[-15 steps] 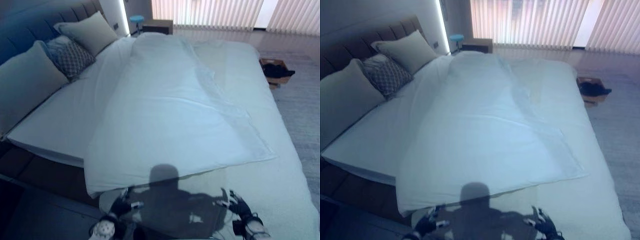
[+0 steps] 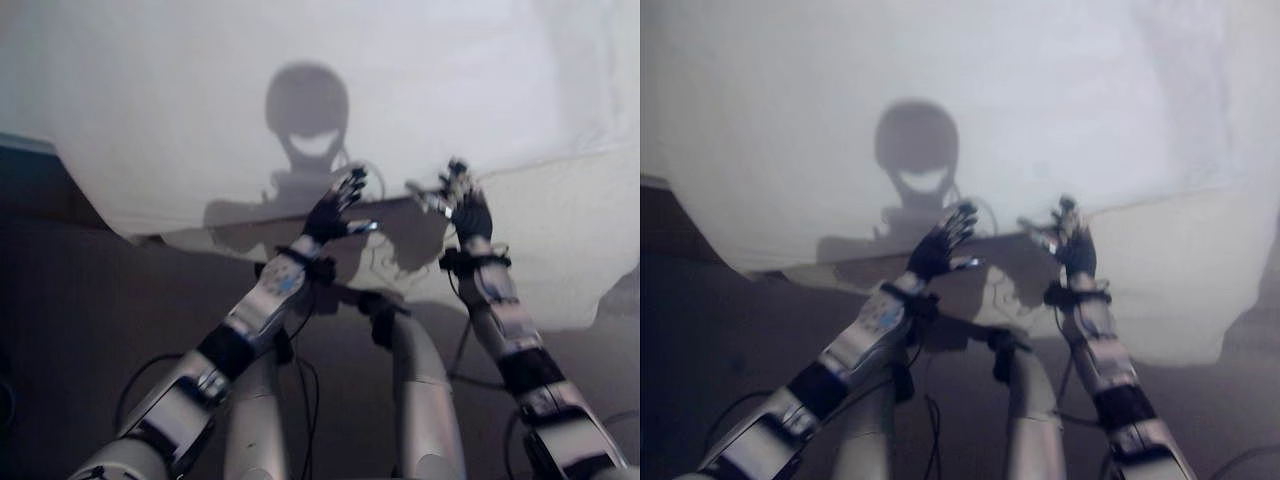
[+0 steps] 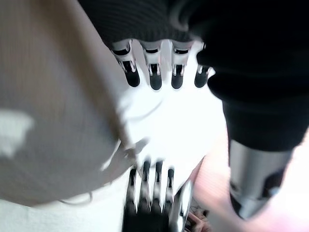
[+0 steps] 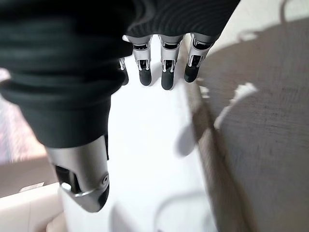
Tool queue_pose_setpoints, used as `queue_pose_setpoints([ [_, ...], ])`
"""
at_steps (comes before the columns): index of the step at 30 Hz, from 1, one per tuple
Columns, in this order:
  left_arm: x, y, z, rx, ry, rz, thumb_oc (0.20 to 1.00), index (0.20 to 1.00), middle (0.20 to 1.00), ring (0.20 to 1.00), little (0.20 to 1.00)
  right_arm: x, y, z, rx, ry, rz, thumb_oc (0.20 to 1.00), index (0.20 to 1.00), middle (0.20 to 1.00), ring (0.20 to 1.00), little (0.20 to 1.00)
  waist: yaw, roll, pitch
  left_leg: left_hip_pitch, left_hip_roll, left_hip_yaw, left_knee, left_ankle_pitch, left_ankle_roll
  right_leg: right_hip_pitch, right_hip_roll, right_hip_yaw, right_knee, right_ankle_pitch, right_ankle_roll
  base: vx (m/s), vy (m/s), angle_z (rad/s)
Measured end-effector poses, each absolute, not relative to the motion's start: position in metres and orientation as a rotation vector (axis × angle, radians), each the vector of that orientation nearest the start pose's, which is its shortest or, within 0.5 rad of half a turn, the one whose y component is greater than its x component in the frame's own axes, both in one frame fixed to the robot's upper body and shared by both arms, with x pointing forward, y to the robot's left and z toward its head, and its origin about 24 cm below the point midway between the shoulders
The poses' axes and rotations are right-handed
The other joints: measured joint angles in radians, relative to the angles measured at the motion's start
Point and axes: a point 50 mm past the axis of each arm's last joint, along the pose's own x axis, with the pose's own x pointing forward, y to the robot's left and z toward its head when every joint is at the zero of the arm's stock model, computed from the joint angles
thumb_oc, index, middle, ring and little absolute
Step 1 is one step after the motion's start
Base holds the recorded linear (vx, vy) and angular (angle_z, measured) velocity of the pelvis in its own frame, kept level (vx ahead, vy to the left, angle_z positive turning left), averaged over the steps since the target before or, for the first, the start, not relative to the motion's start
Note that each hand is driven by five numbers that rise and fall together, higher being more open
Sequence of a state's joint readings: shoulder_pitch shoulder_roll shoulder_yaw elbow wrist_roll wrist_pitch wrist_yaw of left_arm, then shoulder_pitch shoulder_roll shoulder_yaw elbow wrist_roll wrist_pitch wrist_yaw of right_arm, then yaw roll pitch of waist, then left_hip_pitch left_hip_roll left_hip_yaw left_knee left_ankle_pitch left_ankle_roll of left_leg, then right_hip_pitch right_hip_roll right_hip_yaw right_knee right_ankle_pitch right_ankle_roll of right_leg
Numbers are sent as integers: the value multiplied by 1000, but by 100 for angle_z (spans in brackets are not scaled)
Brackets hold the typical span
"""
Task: Make the bed
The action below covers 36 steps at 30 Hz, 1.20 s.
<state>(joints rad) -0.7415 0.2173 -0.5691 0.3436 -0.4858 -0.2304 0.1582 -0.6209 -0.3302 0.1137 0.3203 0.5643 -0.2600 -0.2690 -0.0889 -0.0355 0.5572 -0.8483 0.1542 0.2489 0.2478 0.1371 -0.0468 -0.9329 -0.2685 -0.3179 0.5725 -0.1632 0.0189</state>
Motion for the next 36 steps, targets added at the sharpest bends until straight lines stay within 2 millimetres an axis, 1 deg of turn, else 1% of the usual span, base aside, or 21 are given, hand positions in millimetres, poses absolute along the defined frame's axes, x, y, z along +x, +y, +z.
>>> queue_pose_setpoints([
  [2,335,37,164,-65,-397,-458,1000,1000,1000,1000,1000,349,-172,173,344,-451,-116,1000,1000,1000,1000,1000,-2,0,-2,3,5,-6,9,-4,-2,2,1,0,11,0,-1,1,-7,2],
  [3,335,39,166,-66,-403,-439,1000,1000,1000,1000,1000,349,-171,171,386,-447,-128,1000,1000,1000,1000,1000,1,0,-3,6,3,-6,10,-12,-5,4,0,0,2,-7,-10,-3,-13,-8],
  [5,335,38,166,-67,-403,-425,1000,1000,1000,1000,1000,350,-169,169,440,-440,-147,1000,1000,1000,1000,1000,-2,0,-3,2,2,-6,9,-12,-5,-1,0,1,-3,-3,-15,-5,-4,-6],
  [7,334,38,163,-24,-407,-405,1000,1000,1000,1000,1000,347,-166,160,553,-420,-165,1000,1000,1000,1000,1000,0,0,-3,-2,0,-7,9,-11,-3,-4,-1,1,-4,0,-17,0,0,0],
  [9,333,37,163,2,-420,-396,1000,1000,1000,1000,1000,345,-164,155,621,-408,-163,1000,1000,1000,1000,1000,1,1,-3,-4,0,-7,9,-11,-3,-7,-1,1,-5,0,-17,0,0,0],
  [12,331,36,169,-12,-442,-391,1000,1000,1000,1000,1000,345,-162,154,762,-415,-154,1000,1000,1000,1000,1000,5,1,-4,-20,0,-8,9,-10,-2,-22,-2,0,-4,1,-17,0,0,0],
  [14,331,36,169,-13,-442,-387,1000,1000,1000,1000,1000,345,-160,153,825,-411,-150,1000,1000,1000,1000,1000,6,1,-4,-22,-1,-8,9,-10,-2,-24,-2,0,-5,1,-17,0,0,0],
  [16,331,35,170,-16,-439,-376,1000,1000,1000,1000,1000,345,-156,152,941,-404,-138,1000,1000,1000,1000,1000,9,1,-4,-23,0,-7,7,-10,-2,-24,-1,0,-9,1,-18,0,0,0],
  [18,330,35,170,-18,-438,-372,1000,1000,1000,1000,1000,345,-154,152,986,-404,-135,1000,1000,1000,1000,1000,11,1,-4,-26,-1,-7,6,-10,-2,-26,-1,-2,-9,1,-18,0,0,0],
  [21,328,34,170,-27,-439,-373,1000,1000,1000,1000,1000,344,-156,149,1003,-402,-145,1000,1000,1000,1000,1000,17,1,-4,-27,-1,-7,5,-10,-3,-26,-2,-5,-10,1,-18,0,0,0],
  [29,325,30,173,-48,-443,-379,1000,1000,1000,1000,1000,342,-149,137,1032,-351,-119,1000,1000,1000,1000,1000,19,1,-4,-28,-2,-8,5,-10,-2,-27,-4,-5,-9,1,-18,0,0,0],
  [33,325,30,175,-53,-451,-366,1000,1000,1000,1000,1000,339,-137,129,1011,-301,-90,1000,1000,1000,1000,1000,19,1,-4,-38,-3,-8,6,-10,-2,-36,-5,-5,-9,1,-18,0,0,0],
  [36,324,29,177,-60,-458,-361,1000,1000,1000,1000,1000,339,-135,128,1003,-295,-82,1000,1000,1000,1000,1000,19,1,-4,-38,-3,-8,5,-10,-2,-37,-5,-6,-9,1,-18,0,0,0],
])
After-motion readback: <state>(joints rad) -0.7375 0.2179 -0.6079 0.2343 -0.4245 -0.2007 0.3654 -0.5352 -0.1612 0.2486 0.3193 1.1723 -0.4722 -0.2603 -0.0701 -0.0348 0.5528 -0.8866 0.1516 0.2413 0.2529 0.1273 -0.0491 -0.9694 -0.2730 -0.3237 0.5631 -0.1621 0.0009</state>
